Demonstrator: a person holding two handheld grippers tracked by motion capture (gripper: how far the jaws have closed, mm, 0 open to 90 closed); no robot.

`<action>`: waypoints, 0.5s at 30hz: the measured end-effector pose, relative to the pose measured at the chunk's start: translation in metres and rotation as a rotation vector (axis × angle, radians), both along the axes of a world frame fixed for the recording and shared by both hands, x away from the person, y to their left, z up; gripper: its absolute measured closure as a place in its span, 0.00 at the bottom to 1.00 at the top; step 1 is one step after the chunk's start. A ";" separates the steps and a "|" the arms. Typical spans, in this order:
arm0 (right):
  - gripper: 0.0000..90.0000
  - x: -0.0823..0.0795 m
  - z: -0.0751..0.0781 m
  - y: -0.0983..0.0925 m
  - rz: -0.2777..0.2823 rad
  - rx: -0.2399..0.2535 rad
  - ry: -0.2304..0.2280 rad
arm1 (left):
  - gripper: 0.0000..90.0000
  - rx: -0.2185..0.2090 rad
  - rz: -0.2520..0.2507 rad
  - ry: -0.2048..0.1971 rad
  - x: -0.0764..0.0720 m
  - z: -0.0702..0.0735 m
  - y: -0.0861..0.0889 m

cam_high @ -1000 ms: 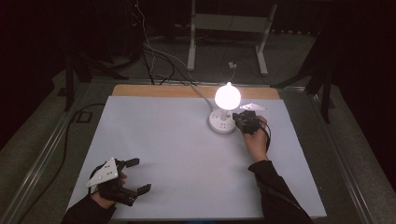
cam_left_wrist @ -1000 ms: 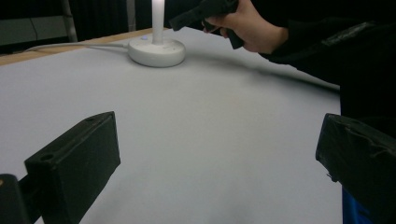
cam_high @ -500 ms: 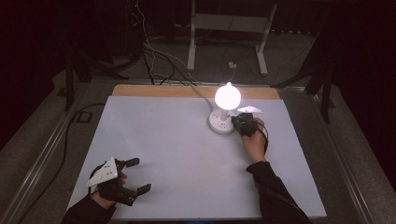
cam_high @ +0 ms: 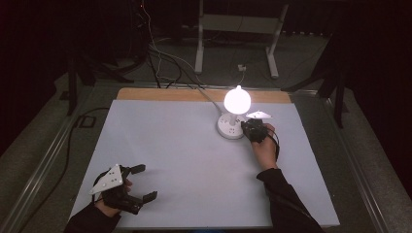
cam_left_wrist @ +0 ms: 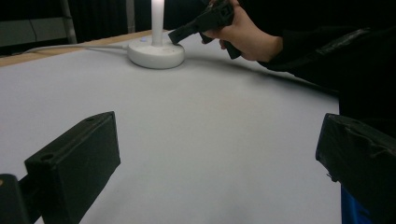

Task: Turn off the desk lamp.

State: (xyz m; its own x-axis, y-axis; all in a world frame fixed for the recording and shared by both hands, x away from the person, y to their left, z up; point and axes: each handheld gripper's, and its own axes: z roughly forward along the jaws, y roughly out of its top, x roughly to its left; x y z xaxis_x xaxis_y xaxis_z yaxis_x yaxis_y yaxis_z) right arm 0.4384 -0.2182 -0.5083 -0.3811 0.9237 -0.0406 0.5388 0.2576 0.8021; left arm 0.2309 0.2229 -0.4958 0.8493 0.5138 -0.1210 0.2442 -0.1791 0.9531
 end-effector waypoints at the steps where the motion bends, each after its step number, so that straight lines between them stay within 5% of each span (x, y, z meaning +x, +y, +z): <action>1: 1.00 0.001 0.001 0.000 -0.002 0.006 0.010 | 0.00 0.003 0.000 0.000 0.000 0.000 0.000; 10: 0.96 -0.008 0.020 -0.004 0.034 0.049 -0.015 | 0.01 -0.005 0.001 -0.001 0.000 0.001 0.000; 15: 0.82 -0.020 0.026 -0.013 0.076 0.097 -0.009 | 0.01 -0.007 0.005 0.001 0.001 0.000 0.001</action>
State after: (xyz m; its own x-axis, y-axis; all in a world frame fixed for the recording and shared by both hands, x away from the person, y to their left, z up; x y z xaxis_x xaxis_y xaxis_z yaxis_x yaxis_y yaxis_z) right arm 0.4183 -0.2310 -0.4822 -0.4499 0.8920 0.0438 0.5136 0.2183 0.8298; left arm 0.2321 0.2238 -0.4954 0.8466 0.5173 -0.1253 0.2460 -0.1716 0.9540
